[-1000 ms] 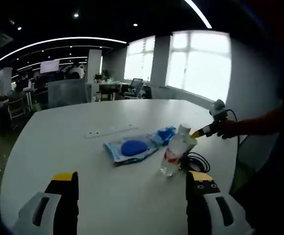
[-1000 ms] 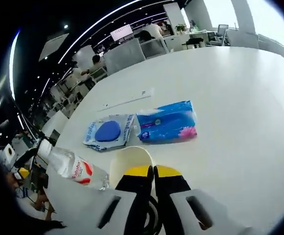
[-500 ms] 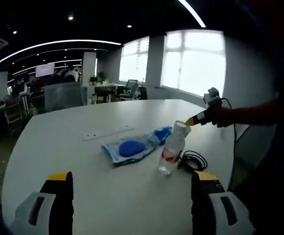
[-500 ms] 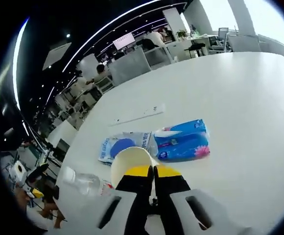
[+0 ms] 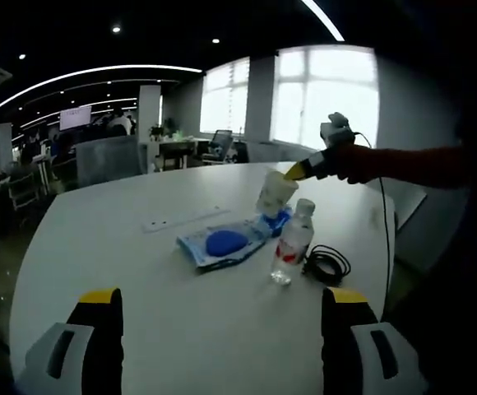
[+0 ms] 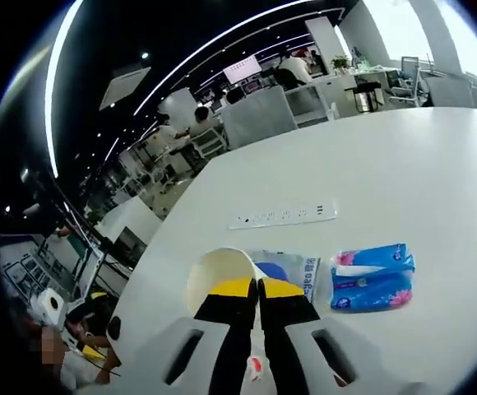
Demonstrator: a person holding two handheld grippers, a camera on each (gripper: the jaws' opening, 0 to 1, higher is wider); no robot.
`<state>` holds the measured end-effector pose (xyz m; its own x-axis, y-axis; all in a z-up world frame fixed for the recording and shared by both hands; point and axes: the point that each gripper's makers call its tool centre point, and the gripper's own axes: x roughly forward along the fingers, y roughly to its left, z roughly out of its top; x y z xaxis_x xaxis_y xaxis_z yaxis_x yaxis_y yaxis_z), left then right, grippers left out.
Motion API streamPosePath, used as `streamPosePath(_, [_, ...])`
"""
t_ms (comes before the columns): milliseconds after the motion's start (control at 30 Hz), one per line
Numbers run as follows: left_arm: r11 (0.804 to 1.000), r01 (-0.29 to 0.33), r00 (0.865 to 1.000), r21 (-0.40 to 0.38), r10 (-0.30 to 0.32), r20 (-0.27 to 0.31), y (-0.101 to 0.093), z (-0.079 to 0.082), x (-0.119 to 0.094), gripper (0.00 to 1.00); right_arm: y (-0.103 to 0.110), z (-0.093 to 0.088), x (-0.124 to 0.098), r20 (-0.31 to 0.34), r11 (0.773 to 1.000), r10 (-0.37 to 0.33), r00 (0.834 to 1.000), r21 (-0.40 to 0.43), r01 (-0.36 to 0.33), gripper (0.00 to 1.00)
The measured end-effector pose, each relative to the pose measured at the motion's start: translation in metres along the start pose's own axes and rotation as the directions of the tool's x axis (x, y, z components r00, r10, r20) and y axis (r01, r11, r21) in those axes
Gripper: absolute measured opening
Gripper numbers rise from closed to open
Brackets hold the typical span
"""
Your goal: Arrange the tabletop items into an orderly group along one side of the table until the central work area is clear of visible clutter.
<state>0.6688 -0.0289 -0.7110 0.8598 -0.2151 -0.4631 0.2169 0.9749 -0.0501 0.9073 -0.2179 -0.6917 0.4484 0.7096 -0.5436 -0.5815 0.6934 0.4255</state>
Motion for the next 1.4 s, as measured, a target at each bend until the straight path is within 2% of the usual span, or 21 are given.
streamPosePath(233, [1.0, 0.0, 1.0, -0.006, 0.0, -0.009, 0.001, -0.003, -0.001, 0.99, 0.028, 0.009, 0.022, -0.009, 0.999, 0.037, 0.999, -0.025, -0.038, 0.0])
streamPosePath(700, [1.0, 0.008, 1.0, 0.001, -0.008, -0.013, 0.007, -0.002, 0.0, 0.99, 0.07, 0.006, 0.063, -0.057, 0.995, 0.083, 0.995, -0.042, -0.086, 0.0])
streamPosePath(933, [1.0, 0.016, 1.0, 0.001, -0.016, -0.012, 0.013, -0.002, -0.002, 0.99, 0.091, 0.002, 0.089, -0.084, 0.994, 0.097, 0.992, -0.036, -0.1, 0.0])
streamPosePath(1200, [1.0, 0.027, 1.0, 0.009, -0.027, -0.013, 0.022, -0.004, -0.001, 0.99, 0.109, -0.011, 0.118, -0.128, 0.994, 0.095, 0.987, -0.043, -0.101, 0.0])
streamPosePath(1400, [1.0, 0.026, 1.0, 0.006, -0.026, -0.005, 0.029, 0.001, -0.002, 0.99, 0.115, -0.022, 0.144, -0.167, 0.996, 0.074, 0.983, -0.031, -0.08, 0.0])
